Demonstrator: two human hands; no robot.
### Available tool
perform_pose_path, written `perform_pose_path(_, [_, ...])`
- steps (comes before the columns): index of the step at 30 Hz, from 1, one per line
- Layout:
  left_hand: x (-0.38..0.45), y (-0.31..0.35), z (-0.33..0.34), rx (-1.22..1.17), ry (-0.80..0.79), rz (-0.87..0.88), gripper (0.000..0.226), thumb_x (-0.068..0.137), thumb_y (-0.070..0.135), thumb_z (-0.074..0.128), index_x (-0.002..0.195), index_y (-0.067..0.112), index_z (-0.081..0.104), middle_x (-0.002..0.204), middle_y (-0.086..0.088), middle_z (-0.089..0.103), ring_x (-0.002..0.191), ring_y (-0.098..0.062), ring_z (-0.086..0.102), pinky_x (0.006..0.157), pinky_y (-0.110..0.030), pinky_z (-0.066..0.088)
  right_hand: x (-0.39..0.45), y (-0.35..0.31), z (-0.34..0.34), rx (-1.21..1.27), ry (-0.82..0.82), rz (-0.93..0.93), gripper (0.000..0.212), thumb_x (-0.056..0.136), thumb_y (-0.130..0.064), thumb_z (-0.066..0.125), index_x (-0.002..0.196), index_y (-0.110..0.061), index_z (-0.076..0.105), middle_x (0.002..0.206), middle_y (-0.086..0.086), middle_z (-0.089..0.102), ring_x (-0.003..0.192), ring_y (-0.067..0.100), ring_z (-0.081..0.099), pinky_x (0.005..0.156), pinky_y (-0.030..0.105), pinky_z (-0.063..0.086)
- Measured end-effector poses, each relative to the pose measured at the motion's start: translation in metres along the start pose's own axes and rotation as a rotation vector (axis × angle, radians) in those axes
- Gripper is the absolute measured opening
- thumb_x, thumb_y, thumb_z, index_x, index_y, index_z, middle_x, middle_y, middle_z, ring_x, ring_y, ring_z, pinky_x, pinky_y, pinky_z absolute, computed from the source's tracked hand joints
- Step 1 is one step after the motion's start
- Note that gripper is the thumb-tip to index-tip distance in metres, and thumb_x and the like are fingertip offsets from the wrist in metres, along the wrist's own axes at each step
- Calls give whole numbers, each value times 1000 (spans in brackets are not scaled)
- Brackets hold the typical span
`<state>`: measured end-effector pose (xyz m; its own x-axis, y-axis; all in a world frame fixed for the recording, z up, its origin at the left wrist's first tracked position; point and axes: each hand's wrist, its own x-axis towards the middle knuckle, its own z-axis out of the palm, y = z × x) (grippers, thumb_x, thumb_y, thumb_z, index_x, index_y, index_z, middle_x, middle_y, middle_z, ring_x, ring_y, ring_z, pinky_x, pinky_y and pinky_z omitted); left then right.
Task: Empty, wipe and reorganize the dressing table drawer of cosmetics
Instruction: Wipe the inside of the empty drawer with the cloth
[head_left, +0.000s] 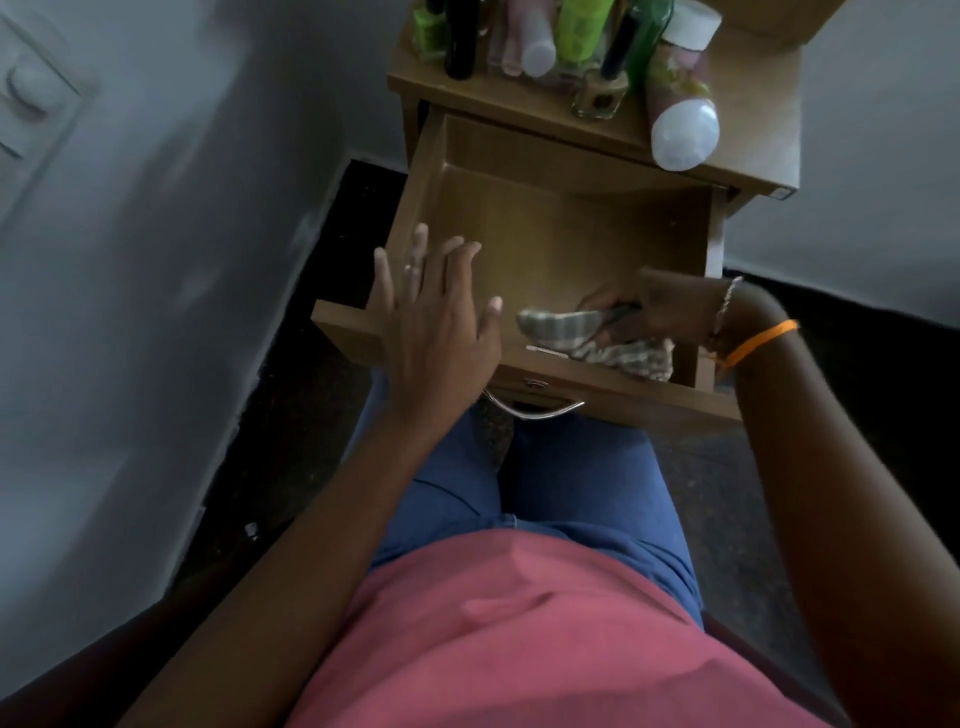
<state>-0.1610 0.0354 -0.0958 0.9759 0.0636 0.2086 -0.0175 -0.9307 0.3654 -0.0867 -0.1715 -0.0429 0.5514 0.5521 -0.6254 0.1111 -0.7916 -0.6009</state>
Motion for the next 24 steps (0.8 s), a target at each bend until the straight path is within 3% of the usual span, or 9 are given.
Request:
perform_pose_path(3, [10, 13, 5, 36, -132, 50, 52, 91, 38, 47, 137, 14, 42, 147, -4, 42, 147, -26, 13, 118, -49, -2, -9, -1, 22, -36, 80, -35, 19, 89, -3, 53, 105, -12, 59, 85, -8, 56, 75, 2, 52, 63, 3, 41])
perform_pose_path(6, [12, 14, 8, 57, -161, 42, 53, 92, 41, 44, 138, 14, 40, 147, -6, 43, 147, -25, 15, 119, -48, 1, -25, 9, 18, -130, 73, 78, 26, 89, -1, 53, 113, -10, 60, 85, -6, 56, 71, -2, 49, 60, 1, 39])
perform_pose_path(10, [10, 13, 7, 25, -158, 15, 54, 92, 42, 45, 137, 13, 41, 145, -10, 45, 144, -26, 23, 118, -43, 8, -36, 17, 0, -307, -35, 265, 29, 88, -4, 56, 114, -14, 61, 78, -8, 55, 72, 10, 54, 62, 17, 46])
perform_pose_path(13, [14, 11, 8, 33, -170, -7, 52, 90, 42, 47, 134, 14, 46, 141, -8, 49, 138, -27, 34, 116, -43, 16, -29, 15, -12, -226, 234, 195, 12, 88, -7, 58, 96, -15, 62, 72, -8, 55, 74, 18, 55, 59, 17, 43])
perform_pose_path(15, [20, 9, 6, 24, -169, -15, 46, 90, 39, 50, 128, 14, 53, 135, -6, 52, 128, -27, 43, 111, -41, 22, -17, 15, -14, -139, 527, 182, 15, 88, -8, 55, 101, -12, 63, 84, -1, 58, 85, 20, 54, 67, 25, 43])
perform_pose_path(18, [32, 1, 0, -7, -188, -46, 37, 91, 35, 51, 120, 14, 58, 128, -6, 55, 119, -28, 48, 103, -39, 28, 6, 13, -9, -298, 900, 350, 24, 89, -16, 53, 111, -11, 61, 104, 9, 58, 97, 28, 55, 74, 33, 42])
perform_pose_path(19, [36, -3, -1, -13, -197, -59, 35, 91, 34, 50, 119, 14, 58, 126, -6, 56, 118, -28, 48, 101, -39, 29, 13, 15, -7, -338, 944, 406, 27, 90, -21, 53, 114, -12, 59, 112, 12, 57, 104, 32, 54, 77, 38, 44])
perform_pose_path(21, [40, -9, -1, -23, -216, -75, 33, 92, 33, 49, 117, 14, 59, 122, -6, 59, 117, -29, 48, 99, -40, 31, 23, 16, 0, -342, 867, 465, 34, 92, -31, 50, 120, -13, 55, 124, 13, 54, 114, 35, 50, 89, 43, 42])
perform_pose_path(24, [37, -11, 1, -38, -248, -77, 30, 92, 33, 46, 111, 16, 62, 115, -3, 63, 113, -29, 49, 98, -40, 32, 38, 28, 4, -414, 795, 372, 33, 96, -28, 39, 111, -10, 61, 125, 16, 56, 115, 37, 48, 97, 38, 34])
